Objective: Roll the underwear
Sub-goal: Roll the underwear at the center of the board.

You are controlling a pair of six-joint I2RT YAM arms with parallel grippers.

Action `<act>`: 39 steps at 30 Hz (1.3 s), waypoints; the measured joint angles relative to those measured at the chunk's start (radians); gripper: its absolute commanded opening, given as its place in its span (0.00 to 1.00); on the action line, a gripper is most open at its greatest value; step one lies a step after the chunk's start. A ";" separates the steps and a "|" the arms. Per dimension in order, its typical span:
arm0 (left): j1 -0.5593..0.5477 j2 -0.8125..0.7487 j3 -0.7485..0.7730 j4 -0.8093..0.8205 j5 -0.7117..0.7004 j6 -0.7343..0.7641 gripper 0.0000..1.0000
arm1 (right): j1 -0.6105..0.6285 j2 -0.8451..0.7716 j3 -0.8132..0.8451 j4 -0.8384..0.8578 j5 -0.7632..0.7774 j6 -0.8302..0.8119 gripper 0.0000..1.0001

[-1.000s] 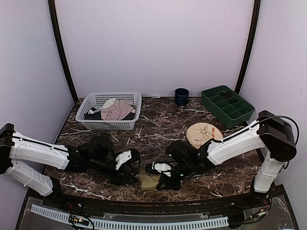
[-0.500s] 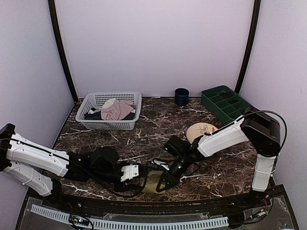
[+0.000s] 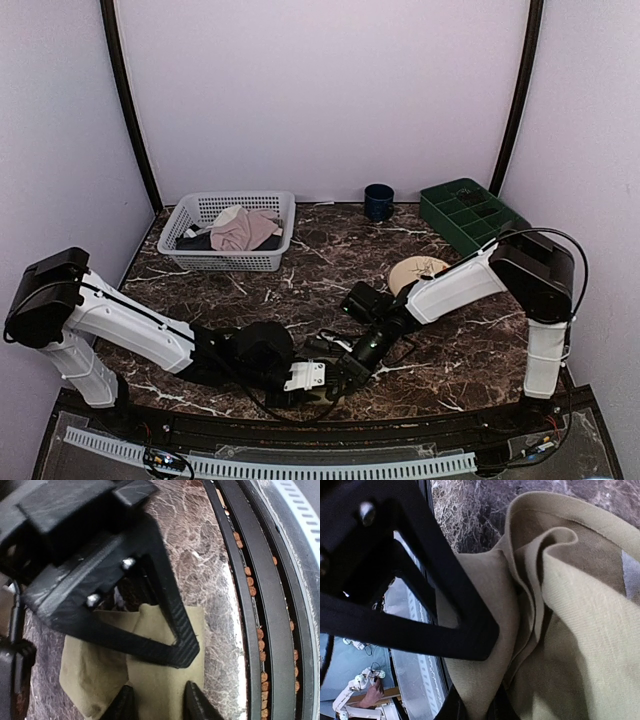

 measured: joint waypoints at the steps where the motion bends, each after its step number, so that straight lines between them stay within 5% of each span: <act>1: 0.000 0.012 0.005 -0.002 0.000 -0.001 0.23 | -0.002 0.003 0.002 -0.003 -0.003 0.000 0.03; 5: 0.002 0.021 0.012 -0.005 0.011 -0.021 0.03 | -0.009 0.003 0.003 -0.013 -0.005 0.000 0.24; 10: 0.068 0.037 0.048 -0.050 0.131 -0.108 0.00 | -0.014 -0.060 -0.022 -0.016 0.064 -0.019 0.45; 25: 0.364 0.311 0.232 -0.147 0.842 -0.382 0.00 | 0.037 -0.563 -0.266 0.108 0.539 -0.165 0.50; 39: 0.414 0.451 0.344 -0.235 1.052 -0.438 0.02 | 0.211 -0.460 -0.285 0.177 0.771 -0.332 0.51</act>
